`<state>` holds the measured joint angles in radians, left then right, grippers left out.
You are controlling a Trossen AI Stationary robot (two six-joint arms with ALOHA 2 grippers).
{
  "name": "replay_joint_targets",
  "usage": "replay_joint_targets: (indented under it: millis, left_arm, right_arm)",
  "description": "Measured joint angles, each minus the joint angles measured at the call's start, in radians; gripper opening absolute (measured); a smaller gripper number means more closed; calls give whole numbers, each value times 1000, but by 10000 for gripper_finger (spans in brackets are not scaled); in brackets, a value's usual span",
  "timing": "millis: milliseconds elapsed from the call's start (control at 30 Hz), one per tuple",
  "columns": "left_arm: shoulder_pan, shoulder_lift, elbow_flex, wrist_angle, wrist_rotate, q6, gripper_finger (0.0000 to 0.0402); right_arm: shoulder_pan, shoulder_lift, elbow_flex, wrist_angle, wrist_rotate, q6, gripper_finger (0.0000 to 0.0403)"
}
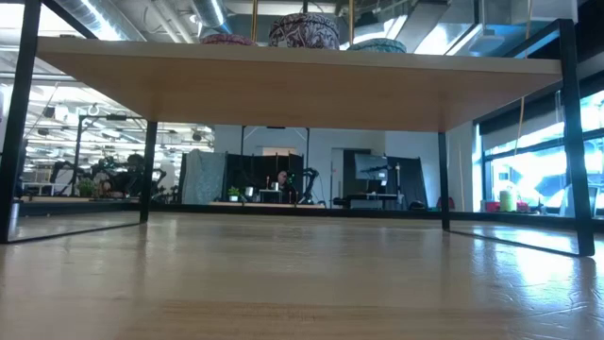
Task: Pick & Place candle stick holders
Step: Adjust the shelf
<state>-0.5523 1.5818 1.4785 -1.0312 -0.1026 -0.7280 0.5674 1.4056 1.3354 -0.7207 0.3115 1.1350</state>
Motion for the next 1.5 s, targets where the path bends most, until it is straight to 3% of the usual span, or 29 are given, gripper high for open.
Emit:
replay_joint_targets:
  millis: [333,600,1500]
  left_arm:
    - [-113,2,-134,49,19,-165,2]
    - [-156,6,-150,-3,-111,-232,2]
    - [-80,52,-150,-80,-133,-101,2]
  right_arm:
    - [3,-23,1,6,2,-17,0]
    - [3,-24,1,7,2,-25,0]
    - [3,-24,1,9,1,-44,0]
